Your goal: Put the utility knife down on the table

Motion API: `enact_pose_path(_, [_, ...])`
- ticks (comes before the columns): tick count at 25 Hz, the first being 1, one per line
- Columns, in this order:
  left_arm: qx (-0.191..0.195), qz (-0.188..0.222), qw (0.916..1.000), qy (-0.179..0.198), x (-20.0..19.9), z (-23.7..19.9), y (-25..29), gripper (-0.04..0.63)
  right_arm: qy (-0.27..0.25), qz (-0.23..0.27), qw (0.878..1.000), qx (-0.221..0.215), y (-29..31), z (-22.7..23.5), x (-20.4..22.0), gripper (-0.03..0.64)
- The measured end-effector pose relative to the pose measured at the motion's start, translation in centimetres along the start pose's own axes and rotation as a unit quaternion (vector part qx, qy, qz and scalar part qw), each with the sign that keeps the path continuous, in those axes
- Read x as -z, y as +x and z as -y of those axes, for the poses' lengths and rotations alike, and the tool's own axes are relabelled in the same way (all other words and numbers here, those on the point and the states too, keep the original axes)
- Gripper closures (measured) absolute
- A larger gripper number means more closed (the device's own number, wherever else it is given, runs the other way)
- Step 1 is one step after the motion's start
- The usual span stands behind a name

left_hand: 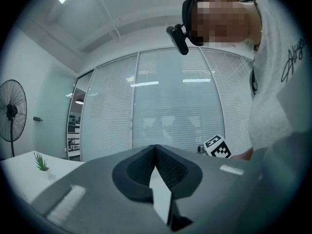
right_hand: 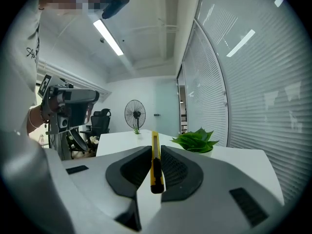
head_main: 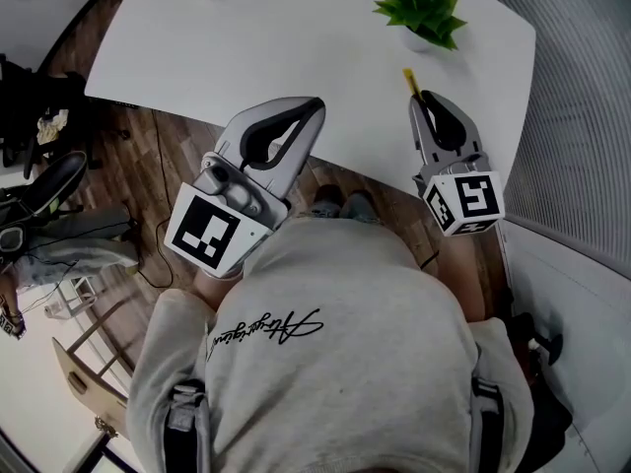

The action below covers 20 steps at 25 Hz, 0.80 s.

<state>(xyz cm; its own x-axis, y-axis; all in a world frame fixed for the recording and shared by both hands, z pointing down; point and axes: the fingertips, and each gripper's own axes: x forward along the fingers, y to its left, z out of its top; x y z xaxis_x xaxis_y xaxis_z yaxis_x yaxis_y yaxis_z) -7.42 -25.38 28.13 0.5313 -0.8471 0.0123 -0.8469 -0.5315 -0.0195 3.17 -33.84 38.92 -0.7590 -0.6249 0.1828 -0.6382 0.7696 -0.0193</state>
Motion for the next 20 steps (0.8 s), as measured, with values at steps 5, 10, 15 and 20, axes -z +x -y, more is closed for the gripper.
enact_pose_path(5, [-0.007, -0.001, 1.0000, -0.001, 0.1, -0.2, -0.1, 0.597, 0.002, -0.019, 1.000, -0.003, 0.7, 0.3, 1.4, 0.558])
enact_pose_path(10, [-0.014, -0.004, 0.9999, -0.001, 0.2, -0.5, -0.2, 0.597, 0.006, -0.042, 0.999, -0.004, 1.4, 0.6, 3.2, 0.558])
enact_pose_path(15, [-0.022, -0.006, 0.9997, 0.000, 0.2, -0.7, -0.4, 0.597, 0.007, -0.058, 0.998, -0.003, 2.0, 1.0, 4.7, 0.558])
enact_pose_path(20, [-0.025, -0.011, 0.9996, 0.000, 0.4, -0.9, -0.4, 0.597, -0.006, -0.082, 0.997, -0.002, 2.7, 1.1, 6.0, 0.558])
